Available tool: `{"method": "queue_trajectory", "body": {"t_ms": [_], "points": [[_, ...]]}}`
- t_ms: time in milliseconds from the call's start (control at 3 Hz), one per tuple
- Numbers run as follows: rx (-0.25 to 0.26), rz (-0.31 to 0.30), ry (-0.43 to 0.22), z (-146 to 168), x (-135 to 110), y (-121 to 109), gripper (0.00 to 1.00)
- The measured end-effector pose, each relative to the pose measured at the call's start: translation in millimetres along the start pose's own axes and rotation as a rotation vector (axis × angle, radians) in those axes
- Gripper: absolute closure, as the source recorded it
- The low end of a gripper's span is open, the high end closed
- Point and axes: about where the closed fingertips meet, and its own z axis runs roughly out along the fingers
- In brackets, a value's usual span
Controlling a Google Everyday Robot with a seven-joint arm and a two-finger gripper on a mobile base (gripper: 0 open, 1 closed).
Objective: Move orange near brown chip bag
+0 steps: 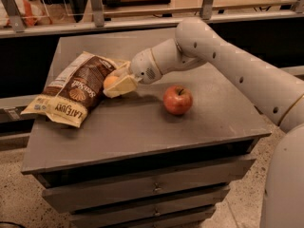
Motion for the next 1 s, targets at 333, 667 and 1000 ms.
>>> {"method": "queue_trajectory", "body": {"t_ms": [333, 667, 1000], "points": [[0.002, -0.004, 0.007, 0.1, -0.3, -0.5, 0.36], [0.002, -0.008, 0.011, 0.4, -0.8, -0.8, 0.12], [0.001, -0.011, 0.009, 0.7, -1.4, -0.8, 0.00]]}}
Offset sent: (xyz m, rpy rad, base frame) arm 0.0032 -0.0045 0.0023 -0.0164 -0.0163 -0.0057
